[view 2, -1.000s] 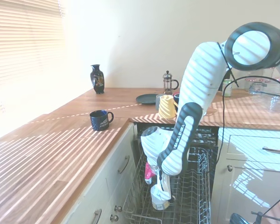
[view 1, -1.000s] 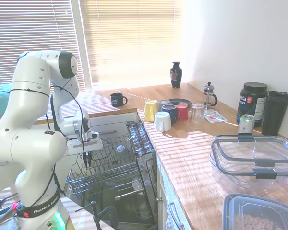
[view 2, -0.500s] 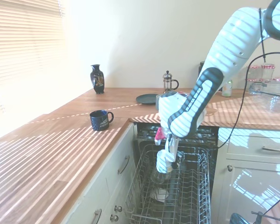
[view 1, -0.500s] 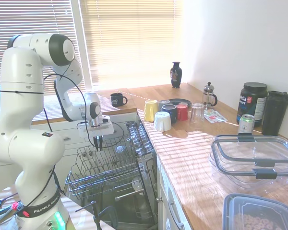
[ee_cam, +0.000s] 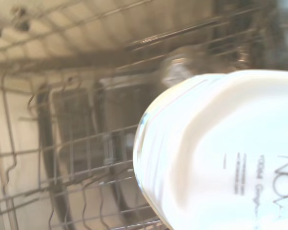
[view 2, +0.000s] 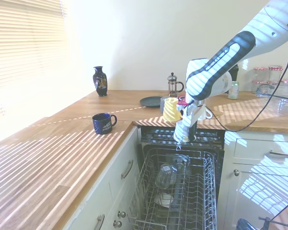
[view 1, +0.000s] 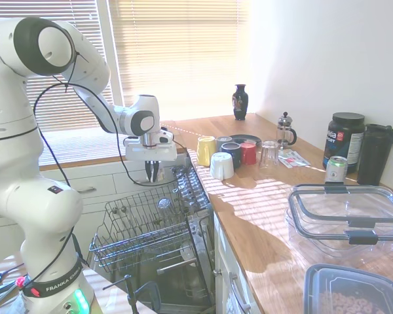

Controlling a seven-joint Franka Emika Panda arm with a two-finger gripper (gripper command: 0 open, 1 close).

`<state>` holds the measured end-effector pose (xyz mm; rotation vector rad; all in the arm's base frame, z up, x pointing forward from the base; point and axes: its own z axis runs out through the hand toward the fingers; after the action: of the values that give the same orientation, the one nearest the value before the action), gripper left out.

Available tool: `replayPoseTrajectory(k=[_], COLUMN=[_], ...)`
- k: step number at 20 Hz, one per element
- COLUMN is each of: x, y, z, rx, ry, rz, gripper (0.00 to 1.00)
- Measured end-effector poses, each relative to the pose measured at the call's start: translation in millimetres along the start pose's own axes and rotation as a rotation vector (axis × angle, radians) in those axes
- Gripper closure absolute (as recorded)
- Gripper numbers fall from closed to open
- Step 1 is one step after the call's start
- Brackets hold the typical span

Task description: Take a mug cup out of the rack

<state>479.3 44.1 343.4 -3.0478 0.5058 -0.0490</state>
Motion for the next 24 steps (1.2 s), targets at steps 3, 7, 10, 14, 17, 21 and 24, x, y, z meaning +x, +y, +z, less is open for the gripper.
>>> replayPoseTrajectory(k=[3,7,10,14,17,21,24], x=[25.5,52.8,69.8,88.7,101.0,116.9,129.5], y=[22.8,39.3,43.3,54.2,69.2,80.6,80.0], z=[-21.3,-32.3,-29.0,-20.4,-16.4,-16.0,-19.1], rx=[0.008,0.015,0.010,0.000,-0.008,-0.016,-0.027], ry=[-0.010,-0.034,-0.056,-0.075,-0.088,-0.094,-0.091], rz=[0.068,0.129,0.157,0.196,0.227,0.252,0.265], gripper=[1.00,1.00,1.00,1.00,1.00,1.00,1.00])
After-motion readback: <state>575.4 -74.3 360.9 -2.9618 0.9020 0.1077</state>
